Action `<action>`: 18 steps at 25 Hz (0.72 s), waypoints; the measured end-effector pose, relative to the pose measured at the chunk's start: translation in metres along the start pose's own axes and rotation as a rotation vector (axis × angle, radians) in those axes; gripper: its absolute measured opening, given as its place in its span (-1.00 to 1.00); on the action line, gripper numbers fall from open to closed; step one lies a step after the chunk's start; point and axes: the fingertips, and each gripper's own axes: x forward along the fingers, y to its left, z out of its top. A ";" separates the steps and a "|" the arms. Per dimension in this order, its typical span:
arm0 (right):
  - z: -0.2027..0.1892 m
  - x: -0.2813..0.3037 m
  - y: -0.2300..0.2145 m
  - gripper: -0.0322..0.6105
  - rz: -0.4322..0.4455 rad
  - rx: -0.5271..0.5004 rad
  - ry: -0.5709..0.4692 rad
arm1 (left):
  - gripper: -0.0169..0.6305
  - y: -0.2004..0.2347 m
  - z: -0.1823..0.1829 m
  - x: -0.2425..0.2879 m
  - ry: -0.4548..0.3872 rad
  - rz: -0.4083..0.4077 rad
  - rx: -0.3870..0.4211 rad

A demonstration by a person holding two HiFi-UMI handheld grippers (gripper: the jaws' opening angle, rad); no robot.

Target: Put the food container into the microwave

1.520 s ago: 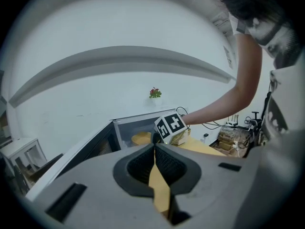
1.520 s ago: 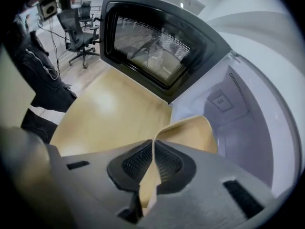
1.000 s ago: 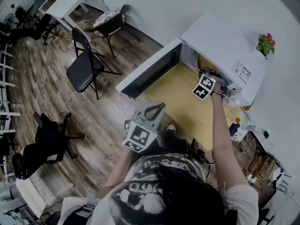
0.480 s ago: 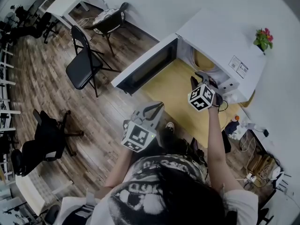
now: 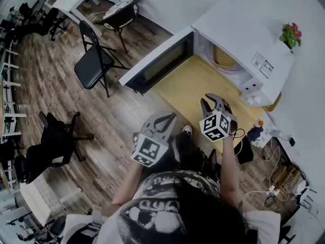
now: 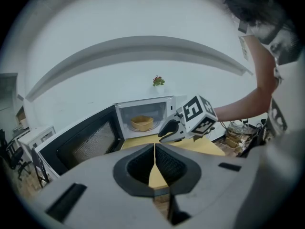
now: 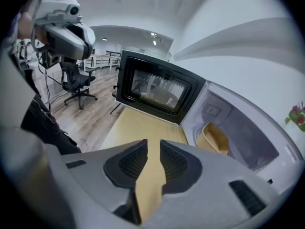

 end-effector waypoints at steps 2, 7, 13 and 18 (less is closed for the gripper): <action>0.000 -0.008 0.014 -0.64 0.017 0.017 -0.013 | -0.92 -0.003 -0.003 -0.003 0.005 -0.002 -0.005; 0.006 -0.021 0.042 -0.64 0.045 0.030 -0.045 | -0.92 -0.005 -0.010 -0.015 0.016 0.001 -0.004; 0.024 -0.043 0.079 -0.66 0.057 0.069 -0.094 | -0.92 -0.012 -0.024 -0.051 0.001 0.019 0.001; 0.052 -0.068 0.129 -0.66 0.065 0.042 -0.131 | -0.92 -0.019 -0.044 -0.100 -0.012 0.045 -0.006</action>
